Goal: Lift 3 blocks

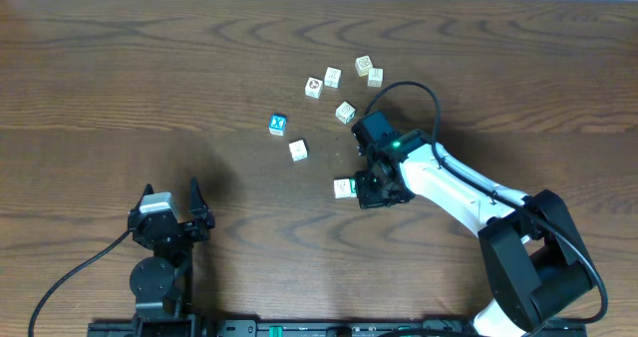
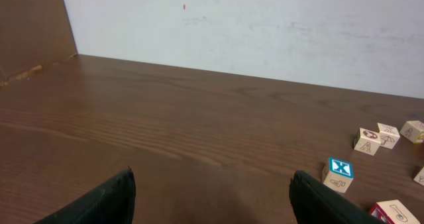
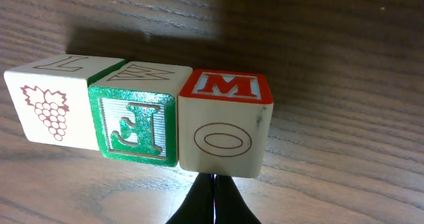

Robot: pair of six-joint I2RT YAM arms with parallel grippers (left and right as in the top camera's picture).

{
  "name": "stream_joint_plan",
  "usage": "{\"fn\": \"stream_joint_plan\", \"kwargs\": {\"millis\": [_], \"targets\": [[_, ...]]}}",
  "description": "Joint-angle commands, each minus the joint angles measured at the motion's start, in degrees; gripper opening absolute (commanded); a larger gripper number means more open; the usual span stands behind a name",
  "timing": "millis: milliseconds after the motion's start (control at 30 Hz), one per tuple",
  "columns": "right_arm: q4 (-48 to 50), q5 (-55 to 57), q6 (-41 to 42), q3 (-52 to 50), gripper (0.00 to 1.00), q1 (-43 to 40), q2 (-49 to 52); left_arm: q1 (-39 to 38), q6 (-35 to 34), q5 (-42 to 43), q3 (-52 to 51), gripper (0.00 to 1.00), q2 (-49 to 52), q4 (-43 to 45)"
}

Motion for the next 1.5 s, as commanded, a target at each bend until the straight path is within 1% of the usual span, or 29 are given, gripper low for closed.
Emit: {"fn": "stream_joint_plan", "kwargs": {"millis": [0, 233, 567, 700, 967, 1233, 1467], "targets": [[0.39, -0.44, 0.66, 0.61, 0.01, 0.26, 0.61, 0.2, -0.04, -0.52, -0.94, 0.75, -0.02, -2.58], [-0.13, -1.31, 0.44, 0.61, 0.01, 0.28, 0.61, 0.2, -0.04, -0.52, -0.94, 0.75, -0.02, -2.58], [-6.27, 0.0, 0.04, 0.61, 0.01, 0.26, 0.61, 0.17, -0.04, -0.52, -0.94, 0.75, -0.02, -2.58], [-10.29, 4.39, 0.76, 0.61, 0.01, 0.26, 0.61, 0.2, -0.04, -0.52, -0.94, 0.75, -0.02, -2.58], [-16.24, 17.29, 9.33, 0.61, 0.01, 0.2, 0.61, 0.2, -0.04, -0.52, -0.94, 0.75, -0.02, -2.58], [-12.26, 19.23, 9.68, 0.63, 0.01, 0.02, 0.61, 0.2, -0.04, -0.52, -0.94, 0.75, -0.02, -2.58], [-12.13, 21.18, 9.68, 0.61, 0.01, -1.33, 0.61, 0.2, -0.04, -0.52, -0.94, 0.75, -0.02, -2.58]]}}
